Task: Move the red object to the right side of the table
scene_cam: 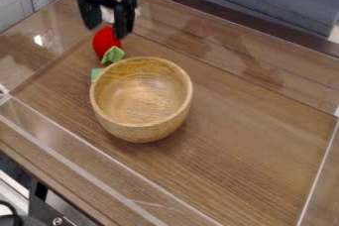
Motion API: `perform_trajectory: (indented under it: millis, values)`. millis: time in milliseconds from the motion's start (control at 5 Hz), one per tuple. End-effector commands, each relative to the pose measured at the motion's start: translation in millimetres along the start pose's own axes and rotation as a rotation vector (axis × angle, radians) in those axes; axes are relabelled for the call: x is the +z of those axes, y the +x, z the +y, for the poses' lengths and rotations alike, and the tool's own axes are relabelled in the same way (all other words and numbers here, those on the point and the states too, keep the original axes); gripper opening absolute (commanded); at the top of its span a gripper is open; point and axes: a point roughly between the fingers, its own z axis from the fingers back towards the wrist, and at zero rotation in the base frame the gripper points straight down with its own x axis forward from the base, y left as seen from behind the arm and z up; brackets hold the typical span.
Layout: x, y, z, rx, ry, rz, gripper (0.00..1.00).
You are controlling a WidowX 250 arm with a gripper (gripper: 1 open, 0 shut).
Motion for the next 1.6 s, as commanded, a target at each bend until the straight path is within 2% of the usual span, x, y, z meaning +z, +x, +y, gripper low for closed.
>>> perform_trajectory:
  millis: [0, 200, 600, 800, 1000, 1400]
  values:
    - [-8.1, 6.7, 8.3, 0.045, 0.012, -0.056, 0.00]
    - [-20.8, 9.3, 11.2, 0.081, -0.002, -0.063, 1.00]
    - [2.3, 16.1, 13.2, 0.047, -0.021, -0.081, 1.00]
    - [6.1, 25.8, 32.9, 0.045, -0.023, -0.091, 1.00]
    - [3.5, 33.8, 48.5, 0.023, -0.021, -0.095, 1.00]
    - [-5.7, 31.4, 37.5, -0.019, -0.027, -0.122, 1.00]
